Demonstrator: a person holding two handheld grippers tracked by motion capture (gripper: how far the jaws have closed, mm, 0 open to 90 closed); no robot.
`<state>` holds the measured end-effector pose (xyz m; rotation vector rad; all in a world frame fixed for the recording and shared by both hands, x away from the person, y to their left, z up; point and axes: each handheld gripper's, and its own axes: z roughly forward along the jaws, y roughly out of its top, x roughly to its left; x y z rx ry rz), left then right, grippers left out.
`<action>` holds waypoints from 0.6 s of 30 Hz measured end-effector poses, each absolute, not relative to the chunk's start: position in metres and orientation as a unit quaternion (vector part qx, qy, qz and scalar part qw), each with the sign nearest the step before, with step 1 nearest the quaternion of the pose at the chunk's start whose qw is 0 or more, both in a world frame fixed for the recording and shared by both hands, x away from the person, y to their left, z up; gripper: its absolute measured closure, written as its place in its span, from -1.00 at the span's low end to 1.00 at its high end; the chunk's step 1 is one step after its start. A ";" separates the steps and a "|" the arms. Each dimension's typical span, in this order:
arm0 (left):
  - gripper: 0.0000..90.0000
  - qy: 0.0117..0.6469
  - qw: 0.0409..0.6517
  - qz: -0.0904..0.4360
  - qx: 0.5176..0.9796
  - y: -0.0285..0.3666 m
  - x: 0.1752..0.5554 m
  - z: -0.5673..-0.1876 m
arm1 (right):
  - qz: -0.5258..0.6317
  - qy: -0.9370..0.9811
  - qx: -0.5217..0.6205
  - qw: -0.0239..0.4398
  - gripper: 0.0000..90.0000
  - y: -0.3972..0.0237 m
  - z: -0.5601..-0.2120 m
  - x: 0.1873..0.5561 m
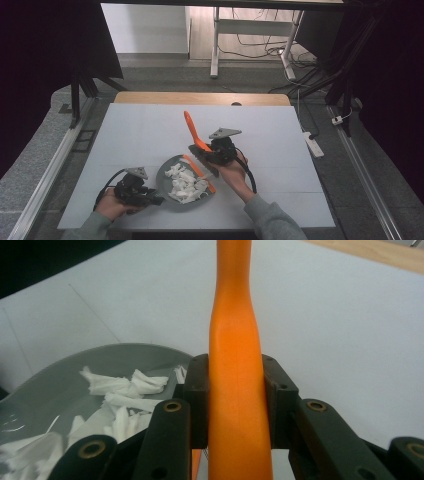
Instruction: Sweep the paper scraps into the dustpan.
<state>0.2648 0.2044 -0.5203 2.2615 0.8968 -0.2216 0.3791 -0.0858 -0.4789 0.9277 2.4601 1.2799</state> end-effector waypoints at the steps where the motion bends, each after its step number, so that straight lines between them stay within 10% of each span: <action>1: 0.37 0.345 0.342 -0.085 0.870 0.204 0.265 -0.520 | 0.432 0.839 0.314 0.106 0.57 -0.083 -0.481 0.381; 18: 0.37 0.347 0.345 -0.084 0.868 0.204 0.265 -0.521 | 0.437 0.861 0.254 0.050 0.57 -0.037 -0.480 0.361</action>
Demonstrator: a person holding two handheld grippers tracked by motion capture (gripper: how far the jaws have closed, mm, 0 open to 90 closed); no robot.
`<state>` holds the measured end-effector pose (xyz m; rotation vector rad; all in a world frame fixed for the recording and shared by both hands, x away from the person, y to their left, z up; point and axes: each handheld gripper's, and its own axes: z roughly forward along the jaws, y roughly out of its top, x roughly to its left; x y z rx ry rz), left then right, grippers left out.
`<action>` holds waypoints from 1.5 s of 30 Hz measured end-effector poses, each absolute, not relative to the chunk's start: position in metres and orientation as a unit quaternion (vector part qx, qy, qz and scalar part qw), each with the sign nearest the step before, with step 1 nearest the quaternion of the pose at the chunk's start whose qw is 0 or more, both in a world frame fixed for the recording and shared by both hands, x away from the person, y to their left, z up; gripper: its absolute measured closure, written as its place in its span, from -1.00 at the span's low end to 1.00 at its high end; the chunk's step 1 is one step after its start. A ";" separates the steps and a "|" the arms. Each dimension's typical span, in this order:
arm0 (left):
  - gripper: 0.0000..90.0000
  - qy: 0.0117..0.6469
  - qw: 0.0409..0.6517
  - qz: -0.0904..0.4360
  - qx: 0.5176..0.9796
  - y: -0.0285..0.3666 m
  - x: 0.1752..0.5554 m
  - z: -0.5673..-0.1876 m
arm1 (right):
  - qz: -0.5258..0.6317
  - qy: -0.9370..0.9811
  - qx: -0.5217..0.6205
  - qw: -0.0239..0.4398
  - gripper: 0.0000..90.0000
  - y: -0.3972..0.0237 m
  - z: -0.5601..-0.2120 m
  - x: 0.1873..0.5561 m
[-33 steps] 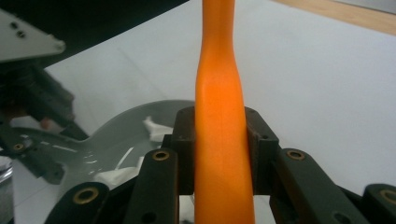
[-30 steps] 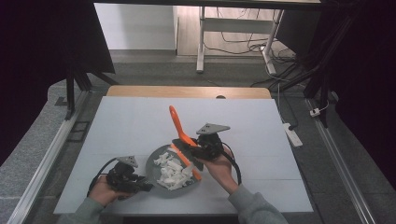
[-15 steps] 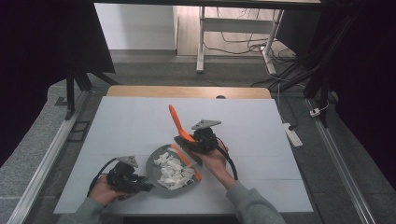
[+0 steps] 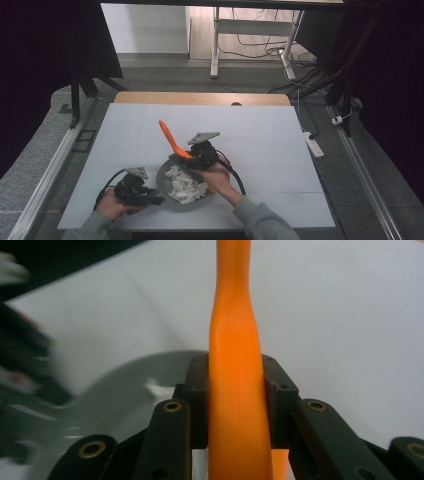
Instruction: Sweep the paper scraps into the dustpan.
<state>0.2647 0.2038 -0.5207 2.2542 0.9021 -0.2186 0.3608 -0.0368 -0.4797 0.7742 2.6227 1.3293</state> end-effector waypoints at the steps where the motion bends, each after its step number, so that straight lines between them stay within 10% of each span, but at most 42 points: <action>1: 0.37 0.347 0.346 -0.081 0.868 0.204 0.264 -0.520 | 0.438 0.863 0.248 0.049 0.57 -0.036 -0.477 0.357; 45: 0.37 0.379 0.387 -0.037 0.840 0.216 0.262 -0.512 | 0.506 0.802 0.296 0.110 0.57 -0.121 -0.434 0.367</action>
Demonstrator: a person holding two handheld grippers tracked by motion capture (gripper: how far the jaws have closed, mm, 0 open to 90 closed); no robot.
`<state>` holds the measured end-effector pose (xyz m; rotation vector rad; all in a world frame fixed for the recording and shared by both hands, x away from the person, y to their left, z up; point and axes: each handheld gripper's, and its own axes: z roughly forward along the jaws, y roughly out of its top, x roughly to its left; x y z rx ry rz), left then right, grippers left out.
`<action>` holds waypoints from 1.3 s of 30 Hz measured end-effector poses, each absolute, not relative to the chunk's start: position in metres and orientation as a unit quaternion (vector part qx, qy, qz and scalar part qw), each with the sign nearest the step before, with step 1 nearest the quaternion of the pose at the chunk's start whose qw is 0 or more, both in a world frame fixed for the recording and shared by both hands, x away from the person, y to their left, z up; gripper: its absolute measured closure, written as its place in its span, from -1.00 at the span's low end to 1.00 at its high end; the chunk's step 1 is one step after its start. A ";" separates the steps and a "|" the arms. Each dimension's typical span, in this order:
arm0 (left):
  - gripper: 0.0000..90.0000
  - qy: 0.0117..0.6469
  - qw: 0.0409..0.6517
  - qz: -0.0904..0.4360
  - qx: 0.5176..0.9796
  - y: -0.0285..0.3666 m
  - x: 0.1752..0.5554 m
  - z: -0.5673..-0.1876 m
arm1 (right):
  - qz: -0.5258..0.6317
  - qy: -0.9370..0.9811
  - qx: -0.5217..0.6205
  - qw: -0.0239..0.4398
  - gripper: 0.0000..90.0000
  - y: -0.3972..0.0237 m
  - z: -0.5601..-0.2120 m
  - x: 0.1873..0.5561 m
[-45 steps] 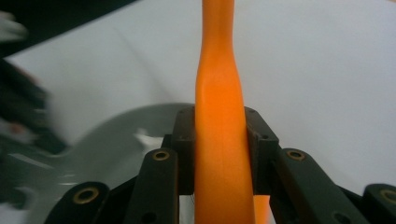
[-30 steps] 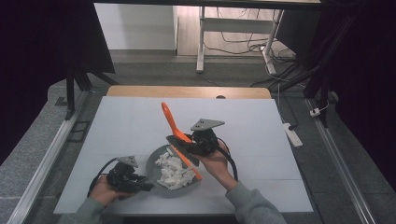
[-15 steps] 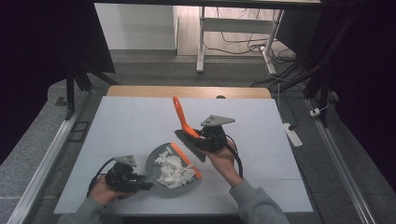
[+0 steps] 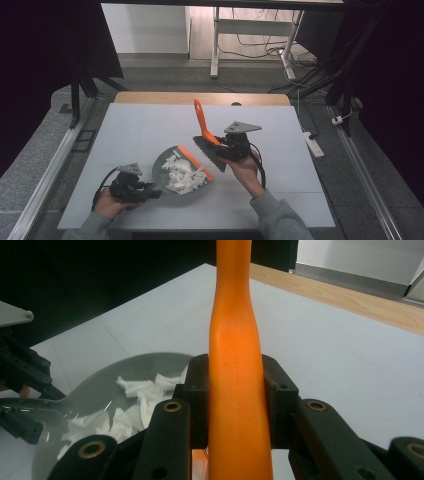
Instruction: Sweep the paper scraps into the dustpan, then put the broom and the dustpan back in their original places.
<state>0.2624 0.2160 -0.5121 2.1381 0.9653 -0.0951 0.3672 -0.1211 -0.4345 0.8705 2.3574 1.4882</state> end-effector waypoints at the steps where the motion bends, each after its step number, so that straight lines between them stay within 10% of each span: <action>1: 0.37 0.385 0.390 -0.032 0.836 0.217 0.262 -0.512 | 0.507 0.801 0.298 0.110 0.57 -0.123 -0.434 0.367; 39: 0.37 0.472 0.431 0.014 0.769 0.238 0.263 -0.507 | 0.514 0.788 0.319 0.115 0.57 -0.207 -0.436 0.354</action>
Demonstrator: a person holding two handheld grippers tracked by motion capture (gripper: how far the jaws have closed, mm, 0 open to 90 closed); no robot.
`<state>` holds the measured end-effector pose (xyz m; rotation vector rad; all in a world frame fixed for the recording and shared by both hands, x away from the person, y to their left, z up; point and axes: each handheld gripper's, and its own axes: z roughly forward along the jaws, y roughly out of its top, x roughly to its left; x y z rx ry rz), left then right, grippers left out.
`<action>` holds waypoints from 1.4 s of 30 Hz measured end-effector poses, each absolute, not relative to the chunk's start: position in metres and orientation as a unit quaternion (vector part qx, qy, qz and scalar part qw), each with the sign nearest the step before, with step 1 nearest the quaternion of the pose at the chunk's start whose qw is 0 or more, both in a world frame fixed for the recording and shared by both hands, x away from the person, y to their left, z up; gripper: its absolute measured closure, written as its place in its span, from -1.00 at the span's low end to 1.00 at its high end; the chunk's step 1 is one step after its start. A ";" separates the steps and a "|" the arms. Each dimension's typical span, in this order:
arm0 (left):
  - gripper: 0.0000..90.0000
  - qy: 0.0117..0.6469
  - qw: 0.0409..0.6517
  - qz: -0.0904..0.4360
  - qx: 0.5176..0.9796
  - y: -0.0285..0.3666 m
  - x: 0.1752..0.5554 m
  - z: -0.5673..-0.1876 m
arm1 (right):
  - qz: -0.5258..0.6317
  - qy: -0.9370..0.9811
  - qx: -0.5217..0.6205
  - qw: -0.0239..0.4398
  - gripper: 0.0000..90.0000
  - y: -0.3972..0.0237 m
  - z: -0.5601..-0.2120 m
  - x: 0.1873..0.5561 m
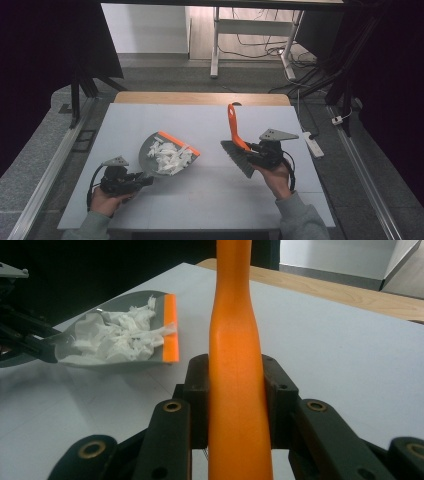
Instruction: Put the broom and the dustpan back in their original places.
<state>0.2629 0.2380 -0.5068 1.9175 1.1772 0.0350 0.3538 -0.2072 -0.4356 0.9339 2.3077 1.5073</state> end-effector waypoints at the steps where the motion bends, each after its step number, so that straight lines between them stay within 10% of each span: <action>1: 0.37 0.474 0.432 0.015 0.767 0.238 0.263 -0.507 | 0.516 0.787 0.320 0.115 0.57 -0.209 -0.436 0.353; 42: 0.37 0.605 0.410 0.082 0.678 0.236 0.256 -0.520 | 0.494 0.791 0.357 0.050 0.57 -0.252 -0.470 0.334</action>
